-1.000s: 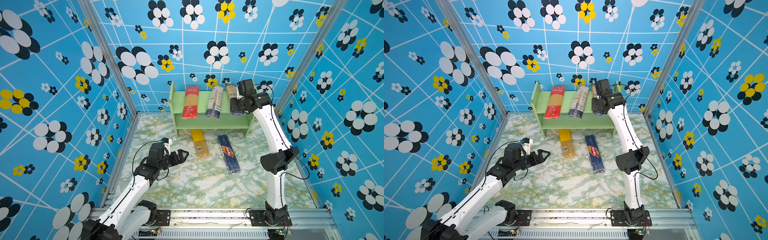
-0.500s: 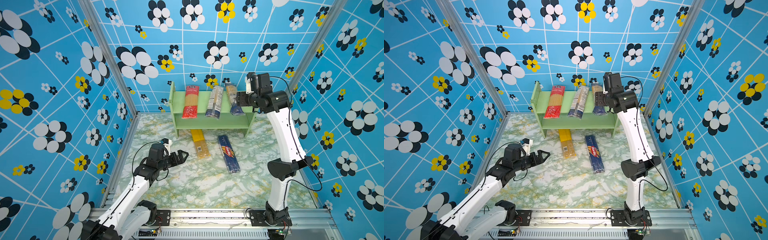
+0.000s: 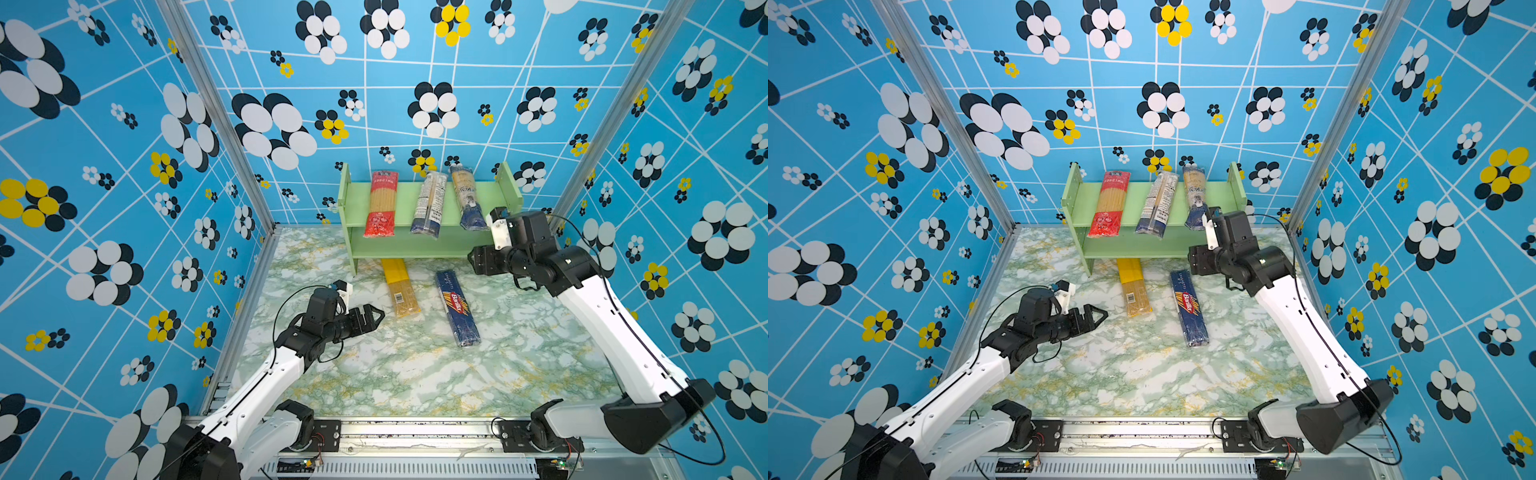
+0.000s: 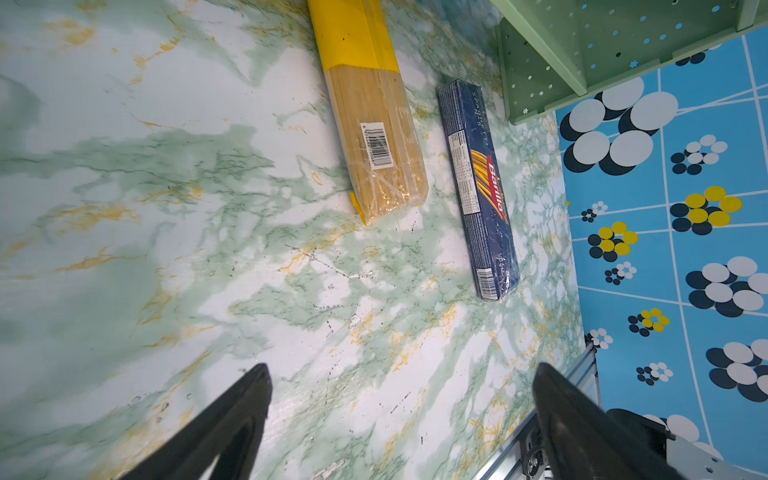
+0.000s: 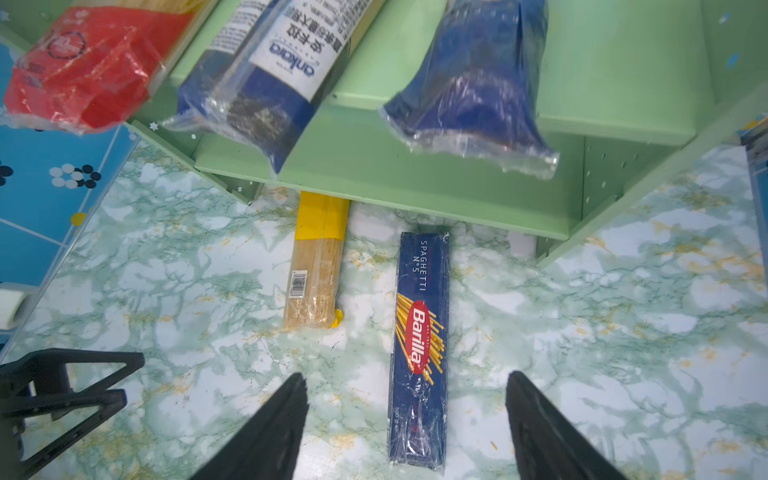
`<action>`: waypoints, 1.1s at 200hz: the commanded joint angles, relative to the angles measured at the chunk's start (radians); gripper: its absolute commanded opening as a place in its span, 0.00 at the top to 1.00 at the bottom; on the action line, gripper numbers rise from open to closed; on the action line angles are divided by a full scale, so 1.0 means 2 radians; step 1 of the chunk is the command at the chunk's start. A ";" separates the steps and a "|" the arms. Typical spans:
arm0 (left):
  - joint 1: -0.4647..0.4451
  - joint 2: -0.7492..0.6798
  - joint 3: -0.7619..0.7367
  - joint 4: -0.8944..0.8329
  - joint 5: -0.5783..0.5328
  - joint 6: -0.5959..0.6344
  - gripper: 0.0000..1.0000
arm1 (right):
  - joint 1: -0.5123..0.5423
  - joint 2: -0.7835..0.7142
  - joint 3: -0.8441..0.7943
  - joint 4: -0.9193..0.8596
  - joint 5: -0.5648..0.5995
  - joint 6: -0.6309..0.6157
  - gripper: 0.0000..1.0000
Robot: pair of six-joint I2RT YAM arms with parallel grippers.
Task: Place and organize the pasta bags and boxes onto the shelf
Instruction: 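Release the Ankara bag on the upper tier, lower right gripper toward Barilla box, then move the left gripper to the yellow-topped bag while the right gripper hovers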
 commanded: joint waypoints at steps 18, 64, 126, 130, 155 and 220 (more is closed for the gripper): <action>-0.033 0.016 0.010 0.012 -0.030 -0.010 0.01 | 0.010 -0.067 -0.117 0.094 -0.054 0.055 0.22; -0.072 0.041 0.009 0.036 -0.082 -0.015 0.01 | 0.019 -0.101 -0.234 0.139 -0.065 0.097 0.20; -0.088 0.099 0.009 0.120 -0.155 0.011 0.01 | 0.028 -0.104 -0.301 0.164 -0.054 0.116 0.19; -0.089 0.104 0.008 0.128 -0.157 0.014 0.01 | 0.028 -0.104 -0.304 0.164 -0.054 0.116 0.19; -0.089 0.139 0.013 0.169 -0.164 0.023 0.01 | 0.028 -0.104 -0.313 0.166 -0.048 0.121 0.19; -0.101 0.232 0.070 0.189 -0.171 0.033 0.01 | 0.028 -0.103 -0.320 0.162 -0.034 0.120 0.18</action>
